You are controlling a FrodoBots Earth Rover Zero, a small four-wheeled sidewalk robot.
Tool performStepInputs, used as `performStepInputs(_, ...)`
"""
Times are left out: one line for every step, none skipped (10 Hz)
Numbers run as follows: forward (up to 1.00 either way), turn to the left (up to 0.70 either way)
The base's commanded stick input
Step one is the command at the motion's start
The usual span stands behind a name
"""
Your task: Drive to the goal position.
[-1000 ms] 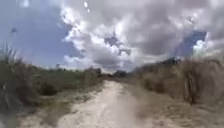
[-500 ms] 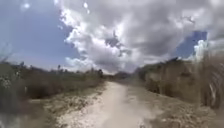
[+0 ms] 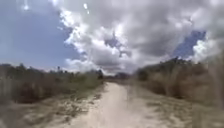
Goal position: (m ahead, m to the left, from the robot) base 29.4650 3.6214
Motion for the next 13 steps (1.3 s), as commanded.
performStepInputs(0.85, 0.00)
performStepInputs(0.85, 0.00)
performStepInputs(0.85, 0.00)
performStepInputs(0.85, 0.00)
performStepInputs(0.85, 0.00)
performStepInputs(0.85, 0.00)
performStepInputs(0.85, 0.00)
performStepInputs(0.85, 0.00)
performStepInputs(0.85, 0.00)
performStepInputs(0.85, 0.00)
performStepInputs(0.85, 0.00)
performStepInputs(0.85, 0.00)
performStepInputs(0.85, 0.00)
